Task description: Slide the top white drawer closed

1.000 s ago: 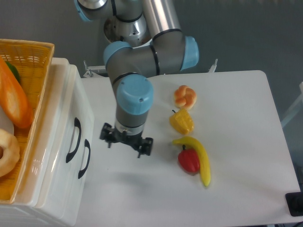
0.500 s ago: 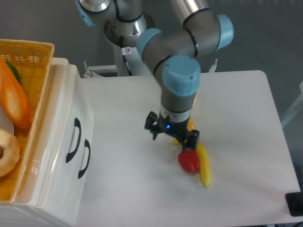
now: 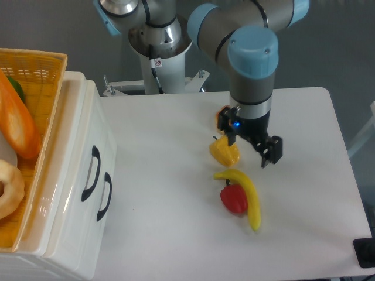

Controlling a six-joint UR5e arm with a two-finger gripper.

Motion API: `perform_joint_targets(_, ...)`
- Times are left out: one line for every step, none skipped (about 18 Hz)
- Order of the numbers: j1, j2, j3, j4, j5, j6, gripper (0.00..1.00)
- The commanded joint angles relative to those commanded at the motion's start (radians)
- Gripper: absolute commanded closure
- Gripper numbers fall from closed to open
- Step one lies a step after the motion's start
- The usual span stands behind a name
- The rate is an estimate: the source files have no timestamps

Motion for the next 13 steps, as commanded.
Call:
perform_joint_targets(0.020,0.018,-0.012,-0.009,0.000,0.054,0.00)
perform_joint_targets(0.037,0.034,-0.029,-0.011,-0.003,0.097,0.00)
perform_joint_targets(0.054,0.044,-0.041,-0.012,-0.006,0.123,0.00)
perform_joint_targets(0.066,0.055,-0.048,-0.015,-0.008,0.143,0.00)
perform_joint_targets(0.081,0.061,-0.049,-0.022,-0.012,0.166,0.00)
perform_joint_targets(0.097,0.069,-0.049,-0.035,-0.026,0.193,0.00)
perform_joint_targets(0.114,0.080,-0.049,-0.055,-0.040,0.227,0.00)
perform_joint_targets(0.137,0.087,-0.049,-0.072,-0.049,0.261,0.00)
perform_joint_targets(0.152,0.094,-0.049,-0.084,-0.054,0.293,0.00)
perform_joint_targets(0.158,0.095,-0.049,-0.091,-0.055,0.318,0.00)
perform_joint_targets(0.166,0.101,-0.049,-0.097,-0.057,0.330,0.00)
perform_joint_targets(0.170,0.101,-0.049,-0.098,-0.064,0.332,0.00)
perform_joint_targets(0.172,0.103,-0.049,-0.103,-0.081,0.332,0.00)
